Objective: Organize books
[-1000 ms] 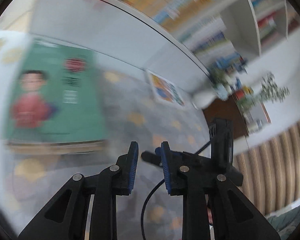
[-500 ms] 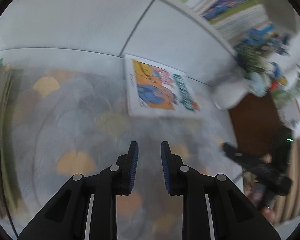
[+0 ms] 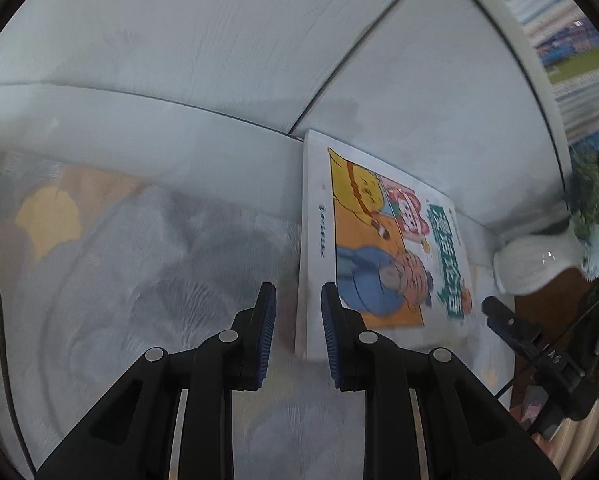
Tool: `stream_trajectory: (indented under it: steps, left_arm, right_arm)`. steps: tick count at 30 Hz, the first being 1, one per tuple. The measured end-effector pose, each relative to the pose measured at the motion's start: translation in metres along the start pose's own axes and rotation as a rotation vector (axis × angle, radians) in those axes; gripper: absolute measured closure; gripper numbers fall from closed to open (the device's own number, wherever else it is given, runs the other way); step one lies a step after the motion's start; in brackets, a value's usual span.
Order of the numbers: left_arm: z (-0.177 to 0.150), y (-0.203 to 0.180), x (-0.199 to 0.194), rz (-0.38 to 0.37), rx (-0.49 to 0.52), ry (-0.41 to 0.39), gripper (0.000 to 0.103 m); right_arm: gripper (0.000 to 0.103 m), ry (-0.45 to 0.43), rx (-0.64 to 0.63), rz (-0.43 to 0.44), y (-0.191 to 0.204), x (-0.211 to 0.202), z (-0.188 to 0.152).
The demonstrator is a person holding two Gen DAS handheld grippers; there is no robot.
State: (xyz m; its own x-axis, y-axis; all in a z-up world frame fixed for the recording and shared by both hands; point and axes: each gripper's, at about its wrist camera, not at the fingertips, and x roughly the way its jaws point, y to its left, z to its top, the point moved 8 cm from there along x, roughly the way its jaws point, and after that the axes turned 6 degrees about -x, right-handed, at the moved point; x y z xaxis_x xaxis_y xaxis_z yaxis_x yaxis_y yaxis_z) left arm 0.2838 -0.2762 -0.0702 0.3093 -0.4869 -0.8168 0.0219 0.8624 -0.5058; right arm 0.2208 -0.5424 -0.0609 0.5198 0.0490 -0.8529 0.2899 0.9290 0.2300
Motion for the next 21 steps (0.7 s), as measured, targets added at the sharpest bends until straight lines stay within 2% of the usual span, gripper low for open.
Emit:
stream_trajectory:
  steps: [3,5,10,14,16,18,21]
  left_arm:
    - [0.002,-0.001,0.008,-0.021,-0.001,0.006,0.082]
    - [0.002,-0.004,0.008,-0.043,0.008,0.004,0.077]
    - [0.003,-0.015,0.012,-0.127,0.021,0.051,0.076]
    - [-0.008,-0.022,-0.001,-0.166,0.088,0.048,0.076]
    - [-0.021,-0.022,-0.019,-0.173,0.118,0.042,0.076]
    - [-0.045,-0.020,-0.038,-0.181,0.131,0.051,0.076]
    - [-0.107,-0.022,-0.075,-0.181,0.197,0.065,0.076]
  right_arm:
    - [0.033,0.014,-0.017,0.003,-0.002,0.013,0.004]
    - [0.033,0.029,-0.016,0.054,0.002,0.019,0.004]
    - [0.032,0.057,-0.064,0.119,0.015,0.025,-0.002]
    - [0.031,0.060,-0.182,0.046,0.025,0.025,-0.007]
    - [0.030,0.063,-0.230,0.042,0.030,0.020,-0.010]
    - [0.030,0.064,-0.273,0.077,0.034,0.009,-0.015]
    - [0.030,0.086,-0.377,0.161,0.041,-0.015,-0.038]
